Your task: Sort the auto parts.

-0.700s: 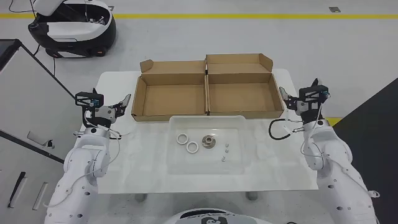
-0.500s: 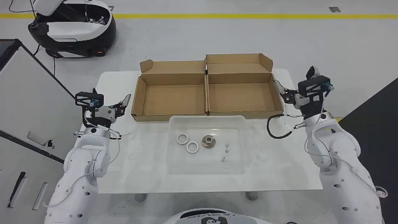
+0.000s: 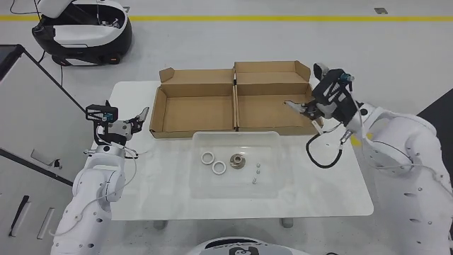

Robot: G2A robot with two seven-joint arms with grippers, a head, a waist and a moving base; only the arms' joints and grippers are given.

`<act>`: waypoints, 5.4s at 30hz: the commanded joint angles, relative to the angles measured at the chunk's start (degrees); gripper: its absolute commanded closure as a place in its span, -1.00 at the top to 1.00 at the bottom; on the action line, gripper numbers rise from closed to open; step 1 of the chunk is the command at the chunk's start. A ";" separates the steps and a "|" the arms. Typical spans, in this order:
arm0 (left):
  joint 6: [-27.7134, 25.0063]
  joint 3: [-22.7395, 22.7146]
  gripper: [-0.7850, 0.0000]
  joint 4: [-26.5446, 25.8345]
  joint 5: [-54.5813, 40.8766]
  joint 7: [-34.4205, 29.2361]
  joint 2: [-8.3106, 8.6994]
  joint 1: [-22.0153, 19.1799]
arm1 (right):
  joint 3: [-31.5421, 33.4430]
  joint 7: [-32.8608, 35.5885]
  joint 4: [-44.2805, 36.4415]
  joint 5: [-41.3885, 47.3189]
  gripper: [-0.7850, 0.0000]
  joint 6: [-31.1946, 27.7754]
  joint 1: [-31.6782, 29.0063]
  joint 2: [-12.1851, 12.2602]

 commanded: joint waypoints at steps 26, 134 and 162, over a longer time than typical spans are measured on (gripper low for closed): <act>0.00 0.00 1.00 0.00 0.00 0.00 0.00 0.00 | -34.30 27.02 5.47 19.23 1.00 -0.45 32.37 14.54; 0.00 0.00 1.00 0.00 0.00 0.00 0.00 0.00 | -72.09 32.81 14.36 30.74 -0.04 15.88 40.57 15.02; 0.00 0.00 1.00 0.00 0.00 0.00 0.00 0.00 | -71.25 31.22 17.75 27.92 -0.15 16.12 37.90 12.98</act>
